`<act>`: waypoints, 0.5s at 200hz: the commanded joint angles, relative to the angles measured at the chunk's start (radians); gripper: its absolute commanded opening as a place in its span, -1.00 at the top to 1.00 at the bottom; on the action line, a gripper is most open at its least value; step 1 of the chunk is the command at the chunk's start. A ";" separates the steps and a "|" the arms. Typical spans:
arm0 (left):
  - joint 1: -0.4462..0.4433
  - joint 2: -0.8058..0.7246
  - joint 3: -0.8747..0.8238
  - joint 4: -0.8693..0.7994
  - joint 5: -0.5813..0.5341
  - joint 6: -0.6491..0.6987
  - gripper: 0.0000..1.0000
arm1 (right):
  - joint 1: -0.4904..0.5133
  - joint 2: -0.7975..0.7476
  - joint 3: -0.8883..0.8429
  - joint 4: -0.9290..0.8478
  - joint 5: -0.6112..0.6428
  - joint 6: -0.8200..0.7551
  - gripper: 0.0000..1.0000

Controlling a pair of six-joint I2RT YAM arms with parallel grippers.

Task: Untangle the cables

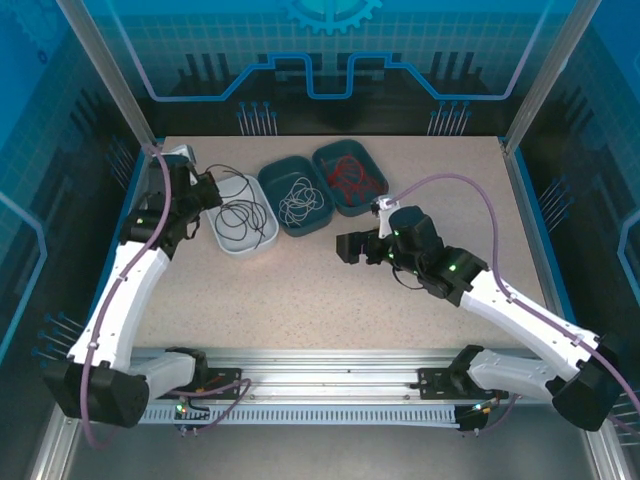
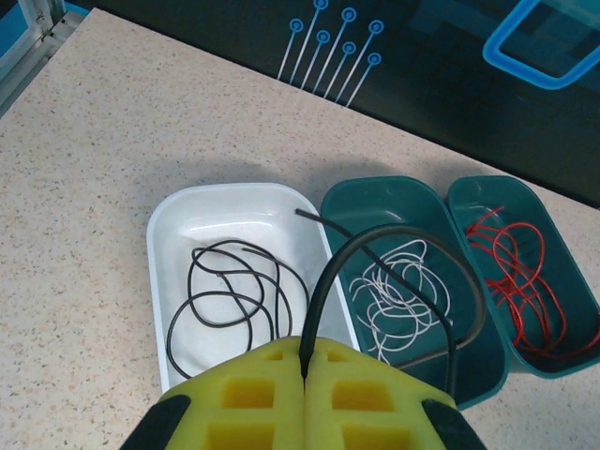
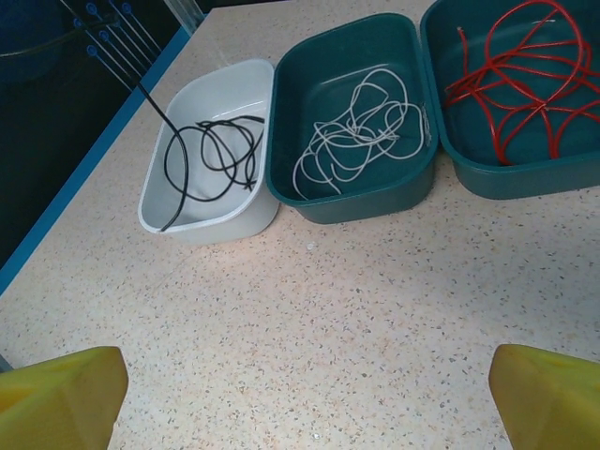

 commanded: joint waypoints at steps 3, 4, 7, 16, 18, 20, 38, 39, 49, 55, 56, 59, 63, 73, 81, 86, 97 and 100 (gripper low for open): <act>0.027 0.028 -0.017 0.066 0.050 -0.032 1.00 | -0.011 -0.023 -0.014 -0.035 0.032 0.017 -0.99; 0.027 0.029 -0.018 0.068 0.051 -0.032 1.00 | -0.012 -0.023 -0.014 -0.036 0.032 0.018 -0.99; 0.030 0.033 -0.021 0.072 0.054 -0.033 1.00 | -0.011 -0.023 -0.014 -0.037 0.033 0.018 -0.99; 0.036 0.048 -0.026 0.078 0.062 -0.038 1.00 | -0.011 -0.022 -0.014 -0.041 0.035 0.019 -0.99; 0.039 0.051 -0.027 0.078 0.065 -0.039 1.00 | -0.011 -0.022 -0.014 -0.040 0.035 0.020 -0.99; 0.040 0.053 -0.027 0.078 0.068 -0.040 1.00 | -0.012 -0.021 -0.013 -0.043 0.036 0.021 -0.99; 0.046 0.079 -0.045 0.090 0.084 -0.052 1.00 | -0.011 -0.018 -0.012 -0.046 0.038 0.023 -0.99; 0.046 0.080 -0.046 0.091 0.085 -0.053 1.00 | -0.011 -0.018 -0.012 -0.046 0.039 0.023 -0.99; 0.047 0.093 -0.056 0.100 0.099 -0.059 1.00 | -0.012 -0.016 -0.010 -0.048 0.040 0.024 -0.99; 0.048 0.100 -0.063 0.105 0.104 -0.063 1.00 | -0.011 -0.014 -0.008 -0.047 0.041 0.024 -0.99; 0.048 0.102 -0.064 0.105 0.105 -0.064 1.00 | -0.011 -0.013 -0.008 -0.047 0.042 0.024 -0.99; 0.048 0.105 -0.068 0.107 0.107 -0.065 1.00 | -0.011 -0.012 -0.008 -0.049 0.042 0.024 -0.99; 0.048 0.112 -0.069 0.108 0.110 -0.067 1.00 | -0.011 -0.010 -0.007 -0.048 0.042 0.024 -0.99; 0.049 0.128 -0.077 0.109 0.115 -0.069 1.00 | -0.012 -0.007 -0.003 -0.049 0.041 0.024 -0.99; 0.049 0.142 -0.081 0.111 0.119 -0.070 1.00 | -0.012 -0.002 0.001 -0.051 0.042 0.025 -0.99; 0.051 0.150 -0.086 0.115 0.122 -0.070 1.00 | -0.011 0.000 0.001 -0.051 0.042 0.023 -0.99; 0.052 0.168 -0.093 0.121 0.130 -0.073 1.00 | -0.012 0.002 0.003 -0.052 0.042 0.022 -0.99; 0.054 0.173 -0.096 0.125 0.131 -0.074 1.00 | -0.012 0.004 0.003 -0.052 0.041 0.022 -0.99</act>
